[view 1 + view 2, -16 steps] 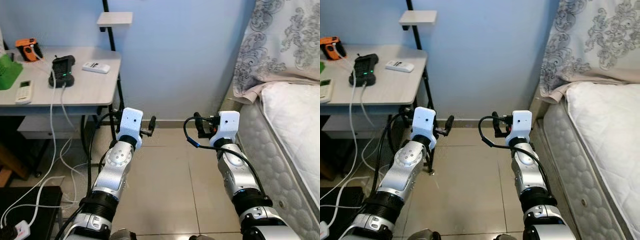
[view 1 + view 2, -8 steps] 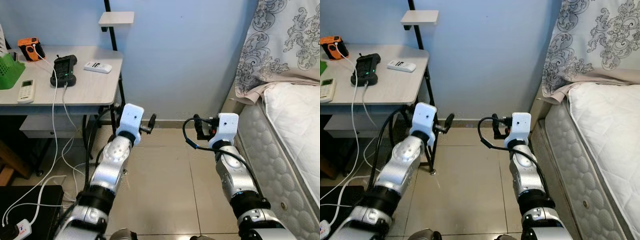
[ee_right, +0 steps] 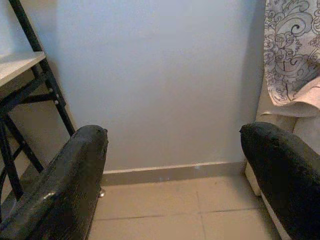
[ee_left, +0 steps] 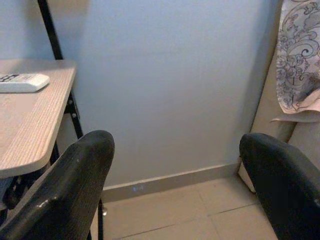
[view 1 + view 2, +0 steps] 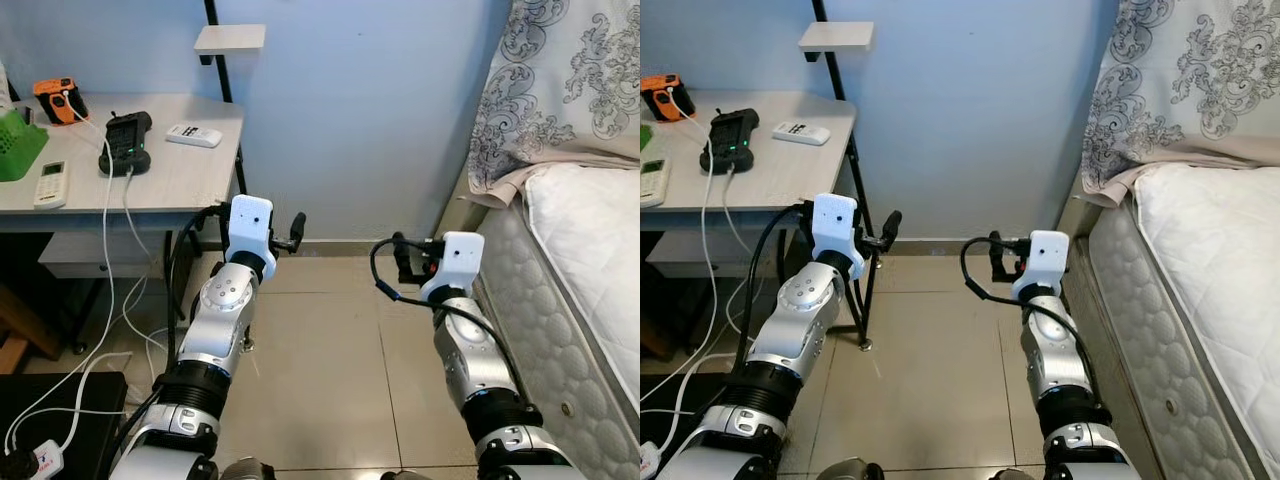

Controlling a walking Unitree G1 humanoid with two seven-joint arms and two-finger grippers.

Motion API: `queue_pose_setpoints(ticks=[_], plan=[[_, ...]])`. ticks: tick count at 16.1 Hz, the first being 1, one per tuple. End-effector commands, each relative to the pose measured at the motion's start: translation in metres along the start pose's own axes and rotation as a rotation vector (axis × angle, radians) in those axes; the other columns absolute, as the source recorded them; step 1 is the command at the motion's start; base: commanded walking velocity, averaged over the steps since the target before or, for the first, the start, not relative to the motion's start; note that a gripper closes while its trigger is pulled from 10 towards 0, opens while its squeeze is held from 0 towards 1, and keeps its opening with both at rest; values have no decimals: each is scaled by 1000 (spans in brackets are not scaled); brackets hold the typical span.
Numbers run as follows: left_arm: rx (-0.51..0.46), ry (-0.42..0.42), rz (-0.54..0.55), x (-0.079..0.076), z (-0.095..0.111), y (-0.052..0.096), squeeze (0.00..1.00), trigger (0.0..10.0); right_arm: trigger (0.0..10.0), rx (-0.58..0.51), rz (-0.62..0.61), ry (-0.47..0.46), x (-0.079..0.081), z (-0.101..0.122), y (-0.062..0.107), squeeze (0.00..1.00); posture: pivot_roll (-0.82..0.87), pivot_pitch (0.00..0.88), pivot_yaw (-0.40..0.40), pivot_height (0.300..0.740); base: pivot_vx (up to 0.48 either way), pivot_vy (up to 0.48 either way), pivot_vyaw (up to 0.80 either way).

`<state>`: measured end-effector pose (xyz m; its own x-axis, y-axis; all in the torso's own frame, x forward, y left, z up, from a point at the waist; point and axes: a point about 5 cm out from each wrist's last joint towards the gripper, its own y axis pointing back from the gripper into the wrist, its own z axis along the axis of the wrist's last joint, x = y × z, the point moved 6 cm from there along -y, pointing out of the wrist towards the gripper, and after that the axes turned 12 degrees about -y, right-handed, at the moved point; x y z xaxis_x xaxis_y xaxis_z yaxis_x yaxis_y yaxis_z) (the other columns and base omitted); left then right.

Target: Clean up the room

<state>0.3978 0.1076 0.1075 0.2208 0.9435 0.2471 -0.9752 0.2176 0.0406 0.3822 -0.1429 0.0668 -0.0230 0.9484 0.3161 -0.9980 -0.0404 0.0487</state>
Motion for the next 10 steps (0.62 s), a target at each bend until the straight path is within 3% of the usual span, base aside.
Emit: queue_pose_setpoints(ticks=[1, 6, 10], plan=[[4, -17, -5, -2, -2, 2, 1000, 10000, 10000, -33, 0, -3, -1, 9, -2, 1000, -1, 0, 27, 740, 0, 0, 0], [-16, -80, -45, -8, 0, 4, 1000, 10000, 10000, -34, -3, 12, -3, 10, -3, 1000, 4, 0, 25, 740, 0, 0, 0], [-19, -66, -62, -12, 0, 4, 1000, 10000, 10000, -33, 2, 23, -2, 12, -5, 1000, 2, 0, 19, 740, 0, 0, 0]])
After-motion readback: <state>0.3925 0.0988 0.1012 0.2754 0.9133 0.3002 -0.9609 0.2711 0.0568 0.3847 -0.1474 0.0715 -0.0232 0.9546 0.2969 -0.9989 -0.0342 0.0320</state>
